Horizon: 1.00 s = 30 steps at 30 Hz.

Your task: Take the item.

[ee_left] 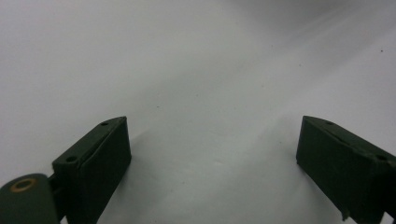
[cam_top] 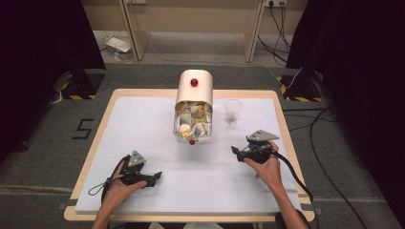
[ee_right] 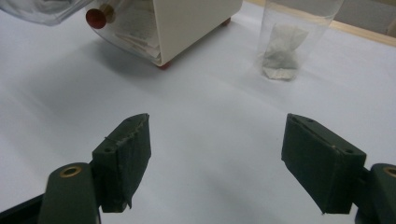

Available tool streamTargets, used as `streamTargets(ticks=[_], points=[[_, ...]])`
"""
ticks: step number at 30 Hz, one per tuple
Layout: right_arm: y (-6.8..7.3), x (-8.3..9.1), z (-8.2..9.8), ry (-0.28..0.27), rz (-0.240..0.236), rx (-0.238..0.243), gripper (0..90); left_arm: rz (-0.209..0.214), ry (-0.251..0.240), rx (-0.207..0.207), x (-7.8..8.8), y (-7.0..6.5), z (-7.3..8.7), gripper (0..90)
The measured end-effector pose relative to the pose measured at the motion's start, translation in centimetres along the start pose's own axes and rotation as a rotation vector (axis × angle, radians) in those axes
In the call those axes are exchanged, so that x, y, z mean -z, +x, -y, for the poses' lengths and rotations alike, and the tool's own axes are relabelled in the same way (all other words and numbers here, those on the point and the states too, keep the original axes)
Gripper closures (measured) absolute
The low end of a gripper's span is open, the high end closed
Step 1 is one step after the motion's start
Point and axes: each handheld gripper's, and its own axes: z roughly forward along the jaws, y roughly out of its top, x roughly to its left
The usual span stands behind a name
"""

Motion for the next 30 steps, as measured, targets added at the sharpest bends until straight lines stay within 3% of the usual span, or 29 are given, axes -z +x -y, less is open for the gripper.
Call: streamTargets(ticks=[30], points=[[2.5,-0.1,2.0,0.101,-0.020,0.089,20.3,0.000,0.000,0.000,0.0,0.0,0.0,9.3]])
